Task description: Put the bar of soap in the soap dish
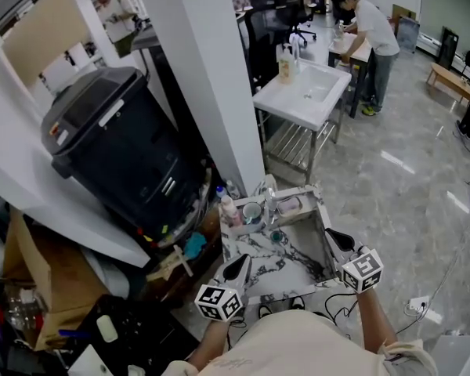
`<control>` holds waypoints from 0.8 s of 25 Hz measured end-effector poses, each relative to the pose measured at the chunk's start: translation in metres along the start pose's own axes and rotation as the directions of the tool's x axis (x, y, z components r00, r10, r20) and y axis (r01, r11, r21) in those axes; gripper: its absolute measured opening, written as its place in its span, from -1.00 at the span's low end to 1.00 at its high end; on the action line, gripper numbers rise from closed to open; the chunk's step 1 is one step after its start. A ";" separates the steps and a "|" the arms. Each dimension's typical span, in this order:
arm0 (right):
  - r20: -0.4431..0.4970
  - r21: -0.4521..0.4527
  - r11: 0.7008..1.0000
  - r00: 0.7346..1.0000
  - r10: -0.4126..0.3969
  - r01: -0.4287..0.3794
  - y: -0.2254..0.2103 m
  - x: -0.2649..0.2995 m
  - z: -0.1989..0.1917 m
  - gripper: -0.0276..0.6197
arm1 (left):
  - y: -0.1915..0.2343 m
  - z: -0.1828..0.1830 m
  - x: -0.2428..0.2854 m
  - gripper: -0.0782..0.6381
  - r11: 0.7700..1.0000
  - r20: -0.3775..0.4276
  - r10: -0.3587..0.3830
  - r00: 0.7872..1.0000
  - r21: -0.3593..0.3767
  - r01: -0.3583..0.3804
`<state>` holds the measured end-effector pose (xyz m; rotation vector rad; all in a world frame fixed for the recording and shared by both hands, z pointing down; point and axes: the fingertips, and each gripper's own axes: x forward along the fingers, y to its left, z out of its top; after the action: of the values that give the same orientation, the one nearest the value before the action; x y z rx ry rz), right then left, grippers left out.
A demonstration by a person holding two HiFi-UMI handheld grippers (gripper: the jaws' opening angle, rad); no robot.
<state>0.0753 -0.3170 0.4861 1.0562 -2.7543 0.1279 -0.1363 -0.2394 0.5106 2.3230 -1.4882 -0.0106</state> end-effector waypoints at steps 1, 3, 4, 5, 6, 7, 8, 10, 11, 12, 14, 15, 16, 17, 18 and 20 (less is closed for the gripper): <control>0.011 -0.003 1.000 1.000 0.013 -0.013 0.004 -0.002 0.004 -0.91 | -0.001 0.001 -0.002 -0.73 1.000 0.003 0.002 1.000 0.001 -0.002; 0.030 -0.008 0.999 0.999 0.033 -0.032 0.008 -0.004 0.011 -0.91 | -0.001 0.005 -0.003 -0.73 1.000 0.015 0.005 1.000 0.003 -0.005; 0.039 -0.009 0.999 0.999 0.038 -0.038 0.010 -0.005 0.015 -0.91 | -0.001 0.008 -0.004 -0.73 1.000 0.023 0.007 1.000 0.005 -0.008; 0.047 -0.010 0.999 0.998 0.040 -0.040 0.012 -0.005 0.017 -0.91 | -0.001 0.011 -0.005 -0.73 1.000 0.030 0.009 0.999 0.008 -0.009; 0.055 -0.012 0.999 0.998 0.041 -0.040 0.014 -0.006 0.020 -0.91 | -0.001 0.015 -0.006 -0.73 1.000 0.036 0.010 0.999 0.014 -0.011; 0.063 -0.015 0.999 0.997 0.042 -0.041 0.017 -0.006 0.023 -0.91 | -0.001 0.018 -0.007 -0.73 1.000 0.041 0.011 0.999 0.022 -0.012; 0.071 -0.018 0.999 0.996 0.045 -0.044 0.020 -0.006 0.025 -0.91 | 0.000 0.021 -0.008 -0.73 0.999 0.044 0.011 0.999 0.031 -0.012; 0.081 -0.024 0.998 0.995 0.058 -0.057 0.027 -0.005 0.028 -0.91 | 0.002 0.024 -0.010 -0.73 0.999 0.046 0.011 0.999 0.045 -0.014; 0.083 -0.029 0.998 0.994 0.066 -0.064 0.030 -0.004 0.029 -0.91 | 0.003 0.024 -0.010 -0.73 0.999 0.042 0.012 0.999 0.048 -0.014; 0.083 -0.034 0.997 0.994 0.072 -0.069 0.032 -0.004 0.029 -0.91 | 0.003 0.023 -0.011 -0.73 0.999 0.037 0.014 0.999 0.048 -0.016; 0.084 -0.041 0.996 0.993 0.079 -0.075 0.034 -0.003 0.030 -0.91 | 0.003 0.020 -0.013 -0.73 0.999 0.029 0.016 0.999 0.046 -0.018; 0.085 -0.042 0.996 0.993 0.080 -0.077 0.034 -0.003 0.031 -0.91 | 0.002 0.018 -0.014 -0.73 0.999 0.026 0.017 1.000 0.044 -0.018; 0.086 -0.039 0.996 0.993 0.080 -0.077 0.035 -0.003 0.031 -0.91 | 0.002 0.016 -0.015 -0.73 0.999 0.022 0.017 1.000 0.042 -0.018; 0.087 -0.034 0.996 0.993 0.081 -0.078 0.037 -0.003 0.030 -0.91 | 0.001 0.013 -0.016 -0.73 0.999 0.017 0.016 1.000 0.040 -0.016; 0.087 -0.029 0.996 0.993 0.081 -0.079 0.038 -0.004 0.029 -0.91 | 0.001 0.011 -0.016 -0.73 0.999 0.013 0.014 1.000 0.038 -0.014; 0.085 -0.020 0.996 0.993 0.086 -0.084 0.041 -0.005 0.026 -0.91 | -0.001 0.009 -0.016 -0.73 0.999 0.007 0.010 1.000 0.038 -0.010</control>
<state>0.0475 -0.2875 0.4592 0.9623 -2.8732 0.0732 -0.1445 -0.2278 0.4986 2.3481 -1.5158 0.0128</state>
